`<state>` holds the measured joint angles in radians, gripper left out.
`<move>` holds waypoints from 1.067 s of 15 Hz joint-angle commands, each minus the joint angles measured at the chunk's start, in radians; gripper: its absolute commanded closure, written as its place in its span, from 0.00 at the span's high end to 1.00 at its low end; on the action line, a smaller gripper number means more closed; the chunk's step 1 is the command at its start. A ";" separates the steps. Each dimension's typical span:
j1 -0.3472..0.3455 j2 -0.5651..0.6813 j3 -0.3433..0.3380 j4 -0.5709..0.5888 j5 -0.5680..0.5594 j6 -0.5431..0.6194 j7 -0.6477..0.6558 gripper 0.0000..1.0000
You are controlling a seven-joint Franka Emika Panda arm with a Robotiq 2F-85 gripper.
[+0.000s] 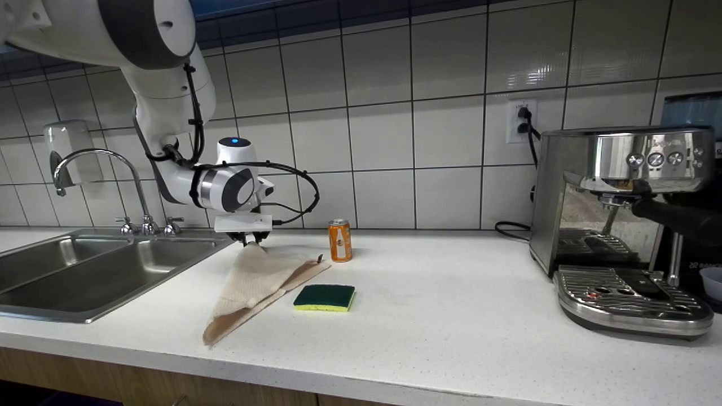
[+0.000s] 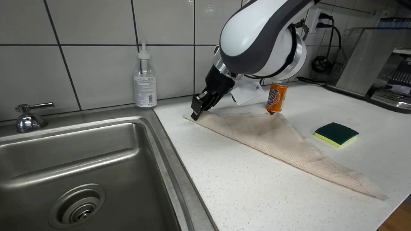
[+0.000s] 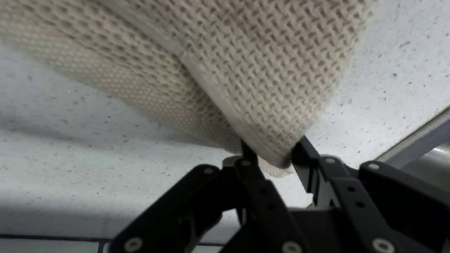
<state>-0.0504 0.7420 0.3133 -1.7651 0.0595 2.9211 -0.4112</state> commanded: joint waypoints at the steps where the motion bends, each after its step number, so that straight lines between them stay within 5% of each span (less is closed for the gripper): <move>1: 0.004 0.012 -0.005 0.025 -0.030 -0.002 0.026 0.05; 16: -0.162 -0.037 0.162 -0.024 0.018 -0.016 -0.024 0.01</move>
<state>-0.1748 0.7311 0.4377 -1.7652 0.0630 2.9202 -0.4119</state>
